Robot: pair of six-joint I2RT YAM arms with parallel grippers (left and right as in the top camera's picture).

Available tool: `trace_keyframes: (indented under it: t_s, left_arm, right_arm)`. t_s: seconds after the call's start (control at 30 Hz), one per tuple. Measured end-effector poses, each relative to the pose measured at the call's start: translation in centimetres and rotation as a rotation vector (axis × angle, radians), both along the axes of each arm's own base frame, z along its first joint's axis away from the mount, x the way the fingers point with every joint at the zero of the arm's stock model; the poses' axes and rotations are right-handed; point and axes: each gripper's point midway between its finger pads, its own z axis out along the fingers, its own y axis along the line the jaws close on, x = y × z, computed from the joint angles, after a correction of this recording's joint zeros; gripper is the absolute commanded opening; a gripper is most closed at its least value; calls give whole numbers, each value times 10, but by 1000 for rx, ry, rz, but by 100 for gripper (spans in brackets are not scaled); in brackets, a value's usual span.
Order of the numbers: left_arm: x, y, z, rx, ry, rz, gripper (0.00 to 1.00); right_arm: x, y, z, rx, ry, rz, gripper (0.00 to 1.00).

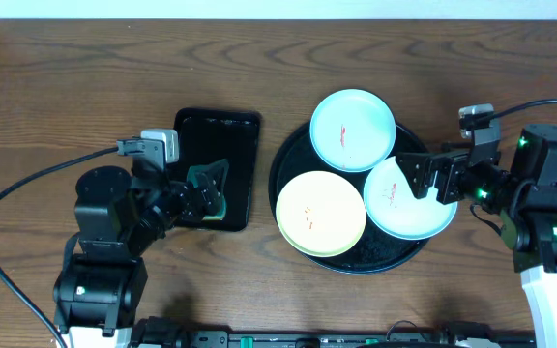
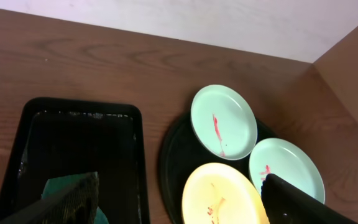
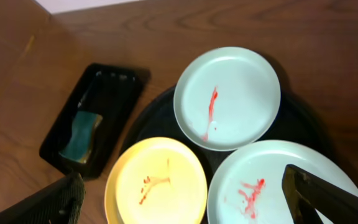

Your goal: Clean dirty plates on tray and stack at the side

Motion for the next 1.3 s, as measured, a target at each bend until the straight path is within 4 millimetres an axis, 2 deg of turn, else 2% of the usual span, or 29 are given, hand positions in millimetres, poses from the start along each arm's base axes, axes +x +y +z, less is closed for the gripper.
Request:
trace_keyframes:
  t_s: [0.23, 0.43, 0.6, 0.77, 0.9, 0.93, 1.0, 1.3]
  left_arm:
    - [-2, 0, -3, 1, 15, 0, 84]
    - [-11, 1, -19, 9, 96, 4, 84]
    - [-16, 14, -61, 66, 289, 67, 84]
    - [-1, 26, -103, 110, 485, 150, 84]
    - [14, 27, -125, 119, 597, 169, 84]
    - [16, 26, -130, 122, 616, 169, 83]
    - [17, 26, -143, 125, 667, 171, 69]
    - [11, 27, -215, 197, 922, 178, 67]
  right_arm:
    - [0, 1, 4, 2, -13, 12, 99]
    - [-7, 2, -2, 27, 42, -2, 99]
    - [-20, 12, -16, 30, 135, 25, 99]
    - [-32, 30, -51, -42, 289, 72, 99]
    - [-34, 34, -74, -102, 377, 67, 99]
    - [-33, 33, -76, -107, 386, 59, 99]
    - [-32, 31, -79, -116, 396, 45, 99]
    - [-19, 29, -74, -91, 369, -14, 99]
